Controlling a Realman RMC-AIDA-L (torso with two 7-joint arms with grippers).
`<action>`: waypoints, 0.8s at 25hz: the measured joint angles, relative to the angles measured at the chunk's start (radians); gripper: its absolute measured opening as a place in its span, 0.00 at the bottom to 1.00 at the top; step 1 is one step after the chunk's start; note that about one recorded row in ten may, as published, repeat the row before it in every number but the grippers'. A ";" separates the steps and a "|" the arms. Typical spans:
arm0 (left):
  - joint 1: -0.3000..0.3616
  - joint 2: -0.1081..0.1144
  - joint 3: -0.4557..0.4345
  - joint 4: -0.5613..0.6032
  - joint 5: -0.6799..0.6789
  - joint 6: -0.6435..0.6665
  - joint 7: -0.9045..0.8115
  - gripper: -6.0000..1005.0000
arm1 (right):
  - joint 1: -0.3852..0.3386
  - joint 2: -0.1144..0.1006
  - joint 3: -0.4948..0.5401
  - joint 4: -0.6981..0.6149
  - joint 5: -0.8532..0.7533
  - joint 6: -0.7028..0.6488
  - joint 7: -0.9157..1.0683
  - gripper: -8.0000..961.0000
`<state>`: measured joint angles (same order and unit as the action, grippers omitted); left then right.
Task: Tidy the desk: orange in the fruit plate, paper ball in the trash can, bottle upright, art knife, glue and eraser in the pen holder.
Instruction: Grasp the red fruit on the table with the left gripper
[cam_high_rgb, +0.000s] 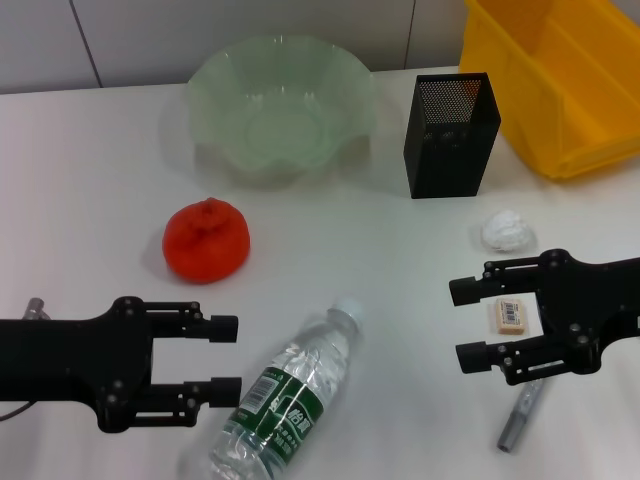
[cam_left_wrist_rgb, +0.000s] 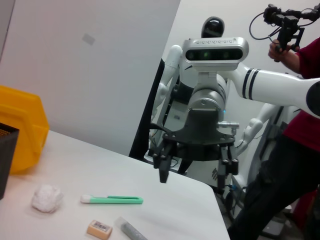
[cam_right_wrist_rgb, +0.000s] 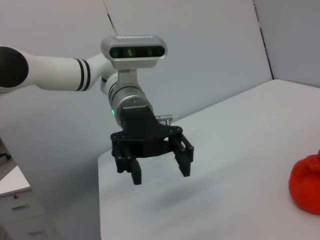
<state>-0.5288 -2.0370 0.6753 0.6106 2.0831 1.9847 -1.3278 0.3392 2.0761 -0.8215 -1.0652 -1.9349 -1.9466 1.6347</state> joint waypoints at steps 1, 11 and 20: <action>-0.002 0.001 -0.002 0.000 0.000 -0.003 0.001 0.65 | 0.000 0.000 0.000 0.000 0.000 0.000 0.000 0.79; -0.007 0.002 -0.005 0.023 -0.001 -0.015 0.004 0.65 | -0.001 0.001 -0.002 0.001 -0.001 0.002 0.000 0.79; -0.006 -0.007 -0.005 0.043 -0.002 -0.039 -0.004 0.65 | -0.002 0.001 -0.002 0.001 -0.001 0.009 0.002 0.79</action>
<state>-0.5351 -2.0444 0.6703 0.6533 2.0815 1.9460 -1.3313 0.3368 2.0770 -0.8234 -1.0645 -1.9359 -1.9378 1.6364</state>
